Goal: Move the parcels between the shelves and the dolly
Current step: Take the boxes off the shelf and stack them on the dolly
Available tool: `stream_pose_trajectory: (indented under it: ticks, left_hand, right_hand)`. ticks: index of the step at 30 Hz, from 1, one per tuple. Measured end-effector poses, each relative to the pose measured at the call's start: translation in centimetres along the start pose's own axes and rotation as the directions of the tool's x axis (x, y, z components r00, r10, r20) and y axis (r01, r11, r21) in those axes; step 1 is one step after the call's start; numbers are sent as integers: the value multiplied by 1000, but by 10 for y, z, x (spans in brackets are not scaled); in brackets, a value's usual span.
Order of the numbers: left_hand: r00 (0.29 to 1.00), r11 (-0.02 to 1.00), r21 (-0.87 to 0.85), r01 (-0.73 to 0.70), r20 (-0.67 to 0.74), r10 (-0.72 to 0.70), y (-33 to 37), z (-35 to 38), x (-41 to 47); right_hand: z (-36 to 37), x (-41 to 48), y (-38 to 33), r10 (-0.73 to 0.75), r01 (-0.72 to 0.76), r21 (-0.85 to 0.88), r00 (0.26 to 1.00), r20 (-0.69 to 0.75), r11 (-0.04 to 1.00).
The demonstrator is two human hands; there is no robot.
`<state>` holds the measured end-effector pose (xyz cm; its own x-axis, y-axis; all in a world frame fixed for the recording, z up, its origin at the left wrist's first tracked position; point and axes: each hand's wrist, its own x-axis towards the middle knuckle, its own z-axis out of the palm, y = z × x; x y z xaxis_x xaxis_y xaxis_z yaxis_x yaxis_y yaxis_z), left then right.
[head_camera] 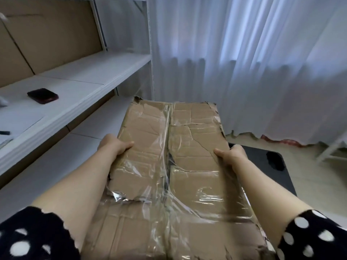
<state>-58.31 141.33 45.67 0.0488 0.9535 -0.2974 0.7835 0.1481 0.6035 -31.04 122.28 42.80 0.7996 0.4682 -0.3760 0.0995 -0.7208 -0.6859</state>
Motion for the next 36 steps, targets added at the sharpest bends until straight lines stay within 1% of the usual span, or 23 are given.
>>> stream_pose_trajectory:
  ticks: [3,6,11,14,19,25,28,30,33,36]
  left_hand:
    - [999,999,4,-39,30,39,28,10,5]
    - [998,999,13,-50,46,50,54,18,17]
    - [994,997,59,-43,102,37,78,34,41]
    - [991,998,48,-46,130,39,93,42,67]
    - [980,994,55,-99,181,88,128,52,132]
    - [951,984,30,-175,263,161,169,58,246]
    - [944,979,46,-197,277,177,186,54,304]
    - [940,978,22,-206,284,191,200,52,337]
    - [920,967,6,-255,309,241,225,51,372]
    - [901,962,-16,-272,347,260,247,54,402]
  right_hand:
    - [-18,16,1,26,-25,7,999,-40,1000]
    - [-30,37,-7,30,-29,30,999,-37,999]
    - [-28,67,-15,47,-46,12,997,-58,999]
    - [-24,87,-21,77,-76,6,995,-61,997]
    - [-8,131,-49,131,-130,12,985,-108,991]
    - [36,193,-103,213,-202,76,961,-176,976]
    - [62,220,-135,234,-216,107,951,-203,971]
    - [77,234,-153,249,-222,139,942,-225,965]
    - [91,256,-173,258,-209,197,928,-269,958]
    - [99,277,-188,271,-204,235,914,-303,950]
